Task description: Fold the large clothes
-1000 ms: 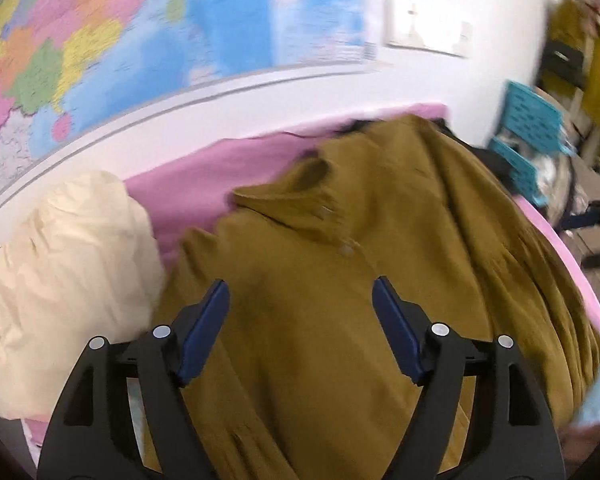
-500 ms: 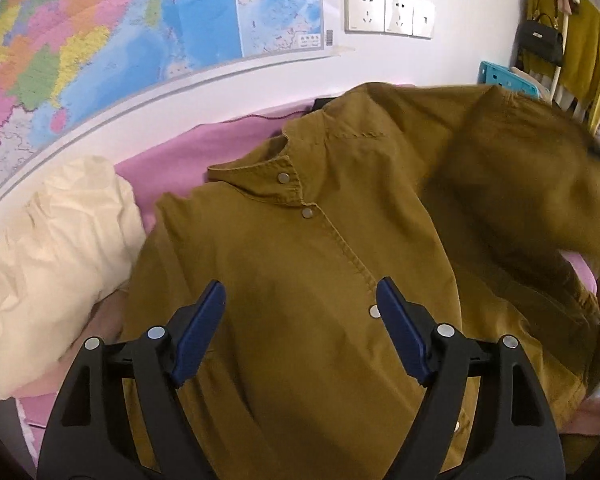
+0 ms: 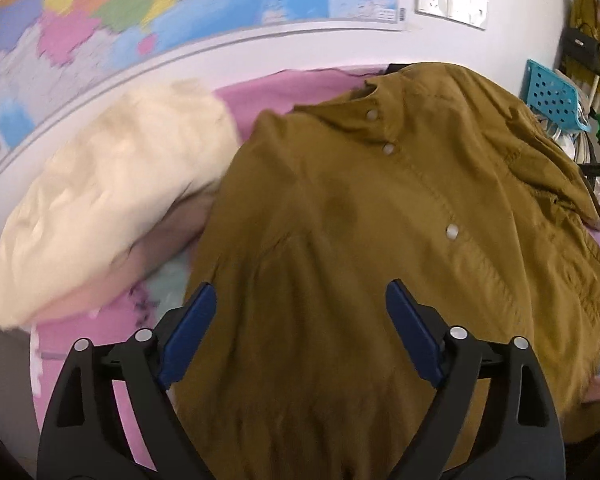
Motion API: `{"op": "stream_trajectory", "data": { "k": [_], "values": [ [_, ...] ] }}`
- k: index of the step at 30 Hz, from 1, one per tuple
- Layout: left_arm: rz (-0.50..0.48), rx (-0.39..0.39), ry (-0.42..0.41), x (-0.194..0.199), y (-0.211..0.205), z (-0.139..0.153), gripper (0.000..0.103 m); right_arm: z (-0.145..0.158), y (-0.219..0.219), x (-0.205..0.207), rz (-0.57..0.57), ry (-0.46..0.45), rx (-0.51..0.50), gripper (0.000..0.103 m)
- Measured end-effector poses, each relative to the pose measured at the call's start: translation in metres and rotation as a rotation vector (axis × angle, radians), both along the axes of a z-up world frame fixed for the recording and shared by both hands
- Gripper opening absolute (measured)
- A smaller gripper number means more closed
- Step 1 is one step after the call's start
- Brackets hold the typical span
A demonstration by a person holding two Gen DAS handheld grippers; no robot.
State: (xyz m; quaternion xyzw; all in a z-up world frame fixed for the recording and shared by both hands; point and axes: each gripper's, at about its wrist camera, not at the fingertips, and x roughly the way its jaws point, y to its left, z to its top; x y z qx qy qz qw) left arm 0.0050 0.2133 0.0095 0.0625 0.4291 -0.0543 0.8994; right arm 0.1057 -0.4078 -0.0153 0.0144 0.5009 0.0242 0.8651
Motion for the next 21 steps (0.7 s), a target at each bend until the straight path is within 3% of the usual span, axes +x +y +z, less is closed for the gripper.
{"op": "stream_trajectory", "data": {
  "k": [2, 4, 7, 9, 11, 12, 14, 18, 20, 21],
  "values": [
    [-0.023, -0.044, 0.032, -0.019, 0.008, -0.006, 0.091, 0.000, 0.000, 0.000, -0.012, -0.010, -0.007, 0.020],
    [-0.045, -0.073, 0.056, -0.035, 0.009, -0.014, 0.094, 0.009, -0.001, -0.003, -0.039, -0.046, -0.018, 0.052],
    [-0.065, 0.005, 0.075, -0.055, -0.005, -0.030, 0.094, 0.025, -0.003, -0.013, -0.054, -0.106, -0.004, 0.062],
    [-0.063, 0.027, 0.118, -0.056, -0.012, -0.044, 0.084, 0.032, -0.004, -0.019, -0.056, -0.128, 0.023, 0.062],
    [-0.051, 0.026, 0.128, -0.054, -0.010, -0.048, 0.053, 0.036, -0.003, -0.025, -0.051, -0.143, 0.043, 0.062],
    [-0.035, 0.029, 0.119, -0.053, -0.006, -0.044, 0.031, 0.036, -0.002, -0.027, -0.050, -0.146, 0.053, 0.062],
    [0.019, -0.006, 0.103, -0.047, 0.015, -0.025, 0.012, 0.039, 0.000, -0.032, -0.041, -0.151, 0.072, 0.062],
    [0.233, 0.002, 0.027, -0.039, 0.084, 0.022, 0.010, 0.044, -0.001, -0.051, -0.014, -0.165, 0.173, 0.062],
    [0.373, 0.015, -0.013, -0.035, 0.125, 0.041, 0.012, 0.045, -0.006, -0.059, -0.010, -0.172, 0.231, 0.062],
    [0.490, 0.036, -0.009, -0.030, 0.153, 0.046, 0.015, 0.044, -0.011, -0.067, -0.012, -0.175, 0.283, 0.062]
  ]
}}
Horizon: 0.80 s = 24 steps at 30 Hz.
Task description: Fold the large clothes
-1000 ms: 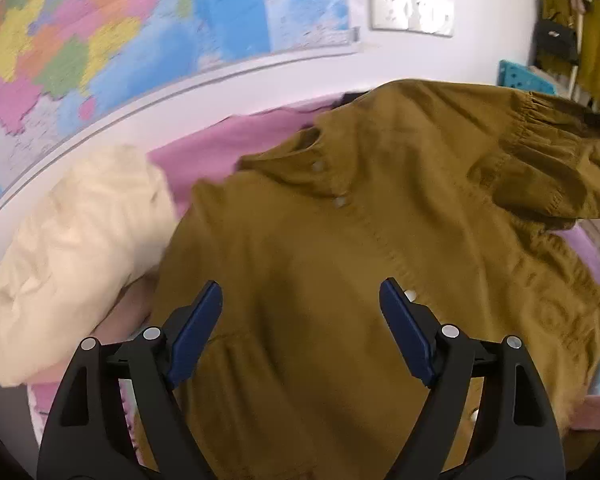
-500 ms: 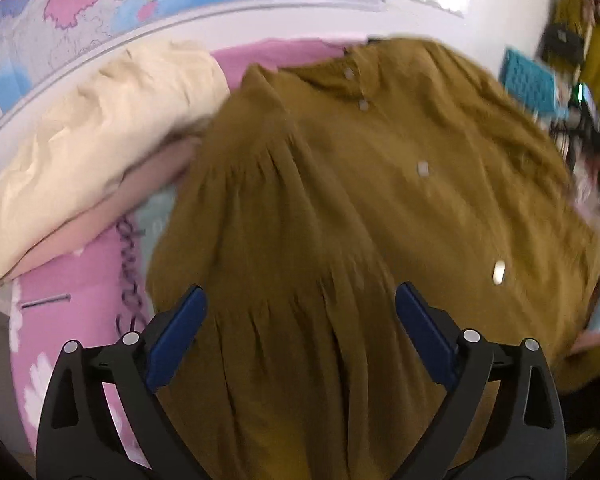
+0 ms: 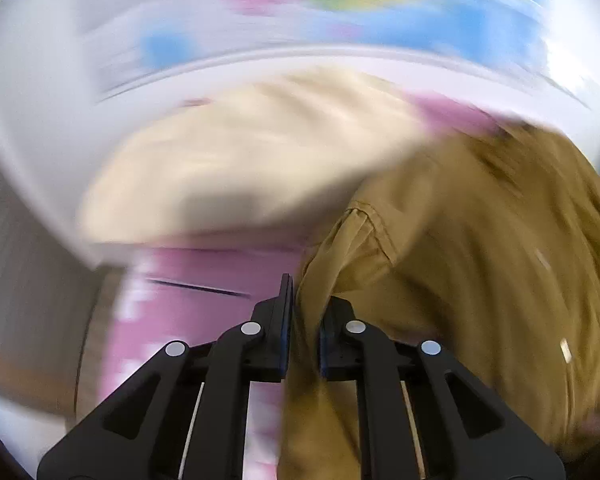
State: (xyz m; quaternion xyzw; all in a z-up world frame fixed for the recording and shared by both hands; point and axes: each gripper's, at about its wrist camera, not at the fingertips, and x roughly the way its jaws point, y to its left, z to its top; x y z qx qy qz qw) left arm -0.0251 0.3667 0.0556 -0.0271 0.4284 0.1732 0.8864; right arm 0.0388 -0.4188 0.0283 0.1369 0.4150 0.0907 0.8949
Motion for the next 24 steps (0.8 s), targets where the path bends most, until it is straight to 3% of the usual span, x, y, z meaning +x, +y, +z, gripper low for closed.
{"op": "stream_trajectory", "data": {
  "k": [1, 3, 4, 8, 11, 15, 16, 19, 24],
  "values": [
    [0.069, 0.040, 0.027, 0.005, 0.014, -0.001, 0.020, -0.002, -0.004, -0.007, 0.006, 0.000, 0.049, 0.062],
    [0.161, 0.135, 0.071, 0.015, 0.027, -0.010, 0.059, -0.007, -0.011, -0.022, 0.015, 0.009, 0.142, 0.063],
    [0.196, 0.175, 0.094, 0.019, 0.028, -0.015, 0.066, -0.011, -0.014, -0.030, 0.024, 0.018, 0.186, 0.064],
    [0.199, 0.161, 0.028, 0.022, 0.017, -0.020, 0.059, -0.029, -0.022, -0.069, 0.040, 0.041, 0.319, 0.066],
    [0.177, 0.148, -0.128, 0.011, 0.004, 0.001, 0.069, -0.045, -0.026, -0.094, 0.028, 0.067, 0.426, 0.069],
    [0.082, 0.044, -0.262, -0.003, -0.013, 0.023, 0.074, -0.068, -0.032, -0.102, -0.027, 0.078, 0.581, 0.074],
    [0.046, 0.027, -0.275, 0.003, -0.016, 0.026, 0.077, -0.077, -0.034, -0.097, -0.049, 0.088, 0.627, 0.071],
    [-0.057, 0.038, -0.288, 0.010, -0.049, 0.027, 0.079, -0.078, -0.035, -0.081, -0.091, 0.036, 0.697, 0.075],
    [-0.218, -0.001, -0.265, 0.018, -0.107, 0.014, 0.082, -0.076, -0.040, -0.054, -0.255, -0.012, 0.693, 0.074]
  ]
}}
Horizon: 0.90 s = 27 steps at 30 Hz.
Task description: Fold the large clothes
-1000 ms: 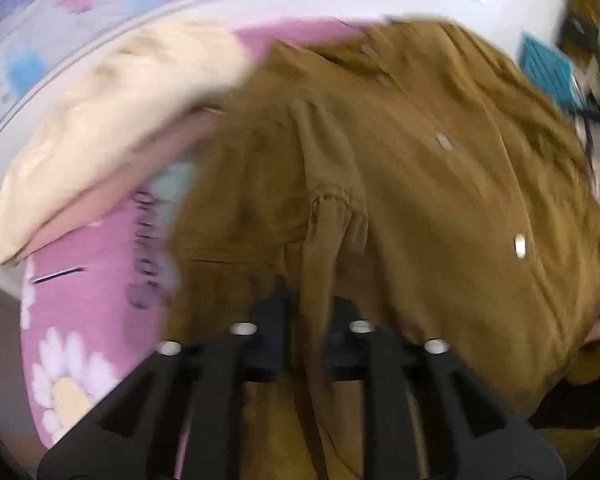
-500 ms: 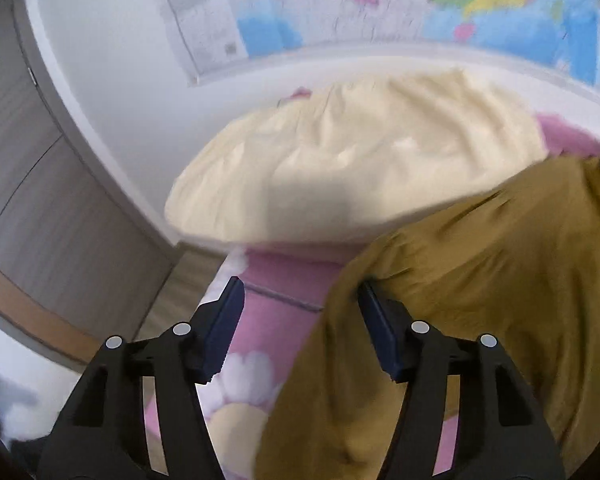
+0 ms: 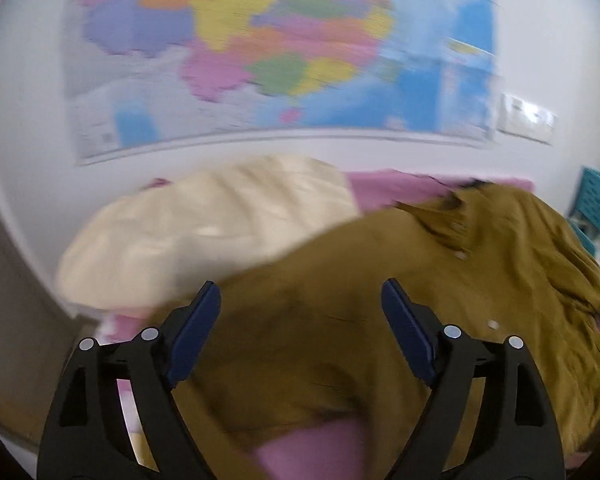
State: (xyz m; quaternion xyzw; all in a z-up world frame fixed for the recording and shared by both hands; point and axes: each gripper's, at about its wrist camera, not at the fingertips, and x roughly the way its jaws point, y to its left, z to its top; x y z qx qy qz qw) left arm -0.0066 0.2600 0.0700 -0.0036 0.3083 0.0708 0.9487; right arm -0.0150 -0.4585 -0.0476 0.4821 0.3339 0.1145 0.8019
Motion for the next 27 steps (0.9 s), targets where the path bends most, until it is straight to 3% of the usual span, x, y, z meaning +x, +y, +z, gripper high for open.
{"op": "stream_trajectory", "data": {
  "k": [2, 3, 4, 6, 9, 12, 13, 15, 17, 18, 21, 24, 26, 27],
  "values": [
    [-0.046, -0.005, 0.020, 0.007, -0.016, -0.010, 0.082, 0.000, -0.005, 0.004, -0.074, -0.001, 0.016, 0.067],
    [-0.063, -0.016, 0.028, 0.011, -0.021, -0.014, 0.082, 0.001, -0.009, 0.007, -0.122, 0.000, 0.014, 0.053],
    [-0.091, -0.040, 0.045, 0.015, -0.026, -0.019, 0.082, 0.000, -0.012, 0.009, -0.157, 0.014, 0.003, 0.028],
    [-0.118, -0.052, 0.066, 0.019, -0.037, -0.025, 0.082, 0.007, -0.018, 0.013, -0.185, -0.009, -0.018, 0.007],
    [-0.151, -0.061, 0.077, 0.024, -0.046, -0.032, 0.082, 0.037, -0.018, 0.017, -0.174, -0.047, -0.148, 0.006],
    [-0.183, -0.107, 0.071, 0.027, -0.049, -0.034, 0.082, 0.097, 0.011, 0.022, -0.127, -0.152, -0.407, 0.005],
    [-0.190, -0.123, 0.070, 0.029, -0.050, -0.034, 0.082, 0.126, 0.038, 0.024, -0.085, -0.212, -0.554, 0.005],
    [-0.199, -0.146, 0.069, 0.032, -0.052, -0.036, 0.082, 0.161, 0.090, 0.029, 0.010, -0.301, -0.751, 0.005],
    [-0.211, -0.163, 0.071, 0.035, -0.054, -0.039, 0.082, 0.181, 0.136, 0.031, 0.112, -0.372, -0.885, 0.005],
    [-0.214, -0.170, 0.072, 0.037, -0.054, -0.040, 0.082, 0.187, 0.179, 0.034, 0.200, -0.416, -1.002, 0.005],
    [-0.219, -0.181, 0.080, 0.041, -0.054, -0.044, 0.082, 0.177, 0.254, 0.037, 0.376, -0.487, -1.169, 0.005],
    [-0.216, -0.213, 0.094, 0.045, -0.048, -0.049, 0.082, 0.140, 0.320, 0.046, 0.582, -0.474, -1.243, 0.008],
    [-0.206, -0.229, 0.104, 0.047, -0.042, -0.053, 0.082, 0.109, 0.352, 0.050, 0.695, -0.427, -1.271, 0.021],
    [-0.204, -0.234, 0.108, 0.048, -0.040, -0.054, 0.082, 0.089, 0.369, 0.051, 0.785, -0.394, -1.285, 0.040]
  ]
}}
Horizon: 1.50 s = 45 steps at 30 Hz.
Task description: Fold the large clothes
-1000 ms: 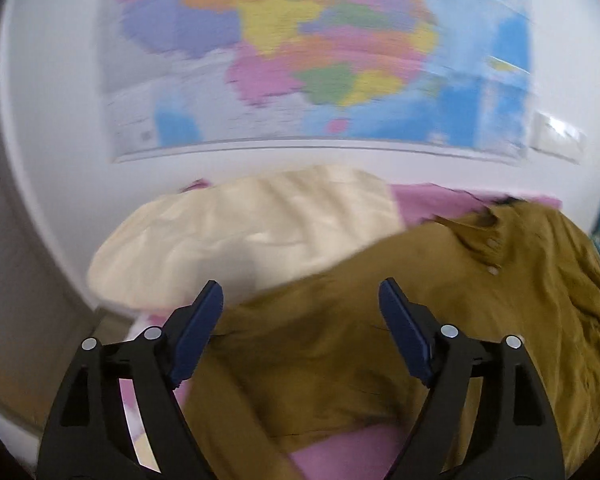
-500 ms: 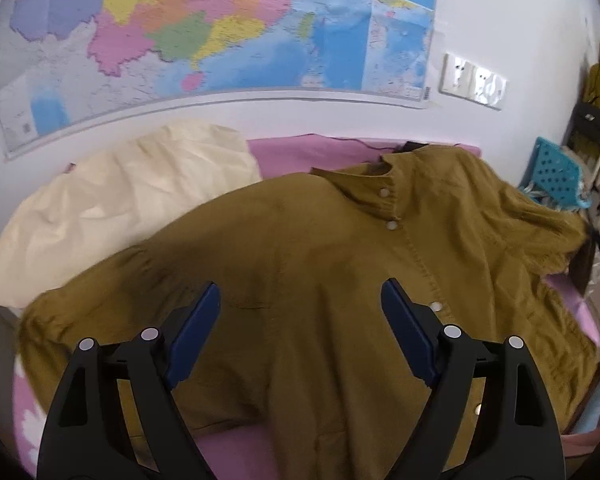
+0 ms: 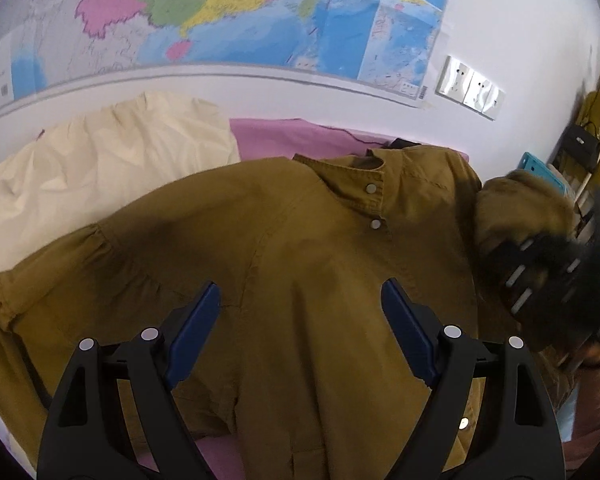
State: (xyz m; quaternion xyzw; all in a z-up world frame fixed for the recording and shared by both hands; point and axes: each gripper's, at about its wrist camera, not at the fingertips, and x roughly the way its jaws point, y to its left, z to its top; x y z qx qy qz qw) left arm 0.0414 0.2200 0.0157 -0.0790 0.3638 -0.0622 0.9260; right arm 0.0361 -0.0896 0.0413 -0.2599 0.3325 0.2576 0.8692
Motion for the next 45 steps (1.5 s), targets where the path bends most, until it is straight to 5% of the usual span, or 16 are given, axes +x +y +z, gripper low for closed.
{"op": "stream_trajectory", "data": {
  "k": [1, 5, 10, 13, 17, 20, 21, 22, 25, 28, 34, 39, 41, 42, 45],
  "values": [
    [0.008, 0.002, 0.007, 0.001, 0.002, -0.002, 0.082, -0.012, 0.010, -0.002, 0.029, 0.055, -0.020, 0.047],
    [0.008, 0.017, 0.024, 0.003, 0.006, -0.010, 0.082, -0.024, 0.020, -0.022, 0.118, 0.245, 0.017, 0.049],
    [-0.013, 0.002, 0.035, 0.008, 0.006, -0.018, 0.082, 0.028, -0.027, -0.063, 0.221, 0.272, 0.204, 0.057],
    [-0.043, -0.002, 0.036, 0.010, 0.001, -0.022, 0.082, 0.062, -0.078, -0.066, 0.139, 0.178, 0.261, 0.078],
    [-0.079, -0.012, 0.039, 0.012, -0.008, -0.027, 0.082, 0.061, -0.148, -0.034, -0.125, 0.169, 0.257, 0.083],
    [-0.100, -0.012, 0.039, 0.011, -0.013, -0.027, 0.082, 0.038, -0.173, -0.014, -0.216, 0.241, 0.218, 0.081],
    [-0.107, -0.006, 0.034, 0.009, -0.015, -0.027, 0.082, 0.032, -0.175, -0.010, -0.208, 0.277, 0.226, 0.071],
    [-0.112, -0.002, 0.032, 0.008, -0.017, -0.026, 0.082, 0.027, -0.176, -0.006, -0.174, 0.340, 0.261, 0.049],
    [-0.130, 0.004, 0.021, 0.003, -0.018, -0.024, 0.082, 0.028, -0.166, -0.004, -0.099, 0.397, 0.283, 0.009],
    [-0.136, 0.009, 0.007, -0.001, -0.017, -0.021, 0.083, 0.058, -0.148, -0.007, -0.001, 0.375, 0.353, 0.004],
    [-0.167, -0.033, -0.034, -0.013, -0.010, -0.008, 0.084, 0.115, -0.088, 0.014, 0.190, 0.349, 0.484, 0.004],
    [-0.189, -0.066, -0.104, -0.028, -0.002, 0.007, 0.088, 0.107, -0.008, 0.051, 0.247, 0.427, 0.484, 0.007],
    [-0.184, -0.068, -0.125, -0.033, 0.004, 0.011, 0.089, 0.092, 0.014, 0.068, 0.203, 0.447, 0.458, 0.020],
    [-0.178, -0.066, -0.126, -0.034, 0.006, 0.012, 0.089, 0.084, 0.022, 0.079, 0.179, 0.468, 0.461, 0.039],
    [-0.164, -0.097, -0.107, -0.034, 0.018, 0.007, 0.091, 0.078, 0.014, 0.087, 0.132, 0.457, 0.496, 0.044]
  ]
}}
